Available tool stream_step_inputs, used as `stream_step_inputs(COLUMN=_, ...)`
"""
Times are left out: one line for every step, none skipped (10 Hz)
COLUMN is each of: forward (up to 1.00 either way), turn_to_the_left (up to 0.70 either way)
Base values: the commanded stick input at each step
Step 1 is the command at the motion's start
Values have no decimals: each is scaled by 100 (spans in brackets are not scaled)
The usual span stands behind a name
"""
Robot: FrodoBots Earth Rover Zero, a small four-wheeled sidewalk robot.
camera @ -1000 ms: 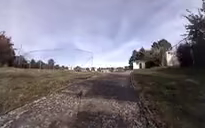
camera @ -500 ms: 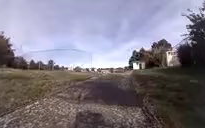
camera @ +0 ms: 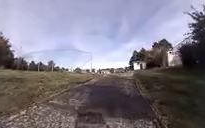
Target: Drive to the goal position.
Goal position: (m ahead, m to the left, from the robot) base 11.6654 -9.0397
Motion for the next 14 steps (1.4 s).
stream_step_inputs(forward=85, turn_to_the_left=0)
stream_step_inputs(forward=85, turn_to_the_left=0)
stream_step_inputs(forward=85, turn_to_the_left=0)
stream_step_inputs(forward=85, turn_to_the_left=0)
stream_step_inputs(forward=85, turn_to_the_left=0)
stream_step_inputs(forward=85, turn_to_the_left=-1)
stream_step_inputs(forward=85, turn_to_the_left=-3)
stream_step_inputs(forward=85, turn_to_the_left=-33)
stream_step_inputs(forward=85, turn_to_the_left=-12)
stream_step_inputs(forward=85, turn_to_the_left=0)
stream_step_inputs(forward=85, turn_to_the_left=0)
stream_step_inputs(forward=85, turn_to_the_left=0)
stream_step_inputs(forward=85, turn_to_the_left=0)
stream_step_inputs(forward=85, turn_to_the_left=0)
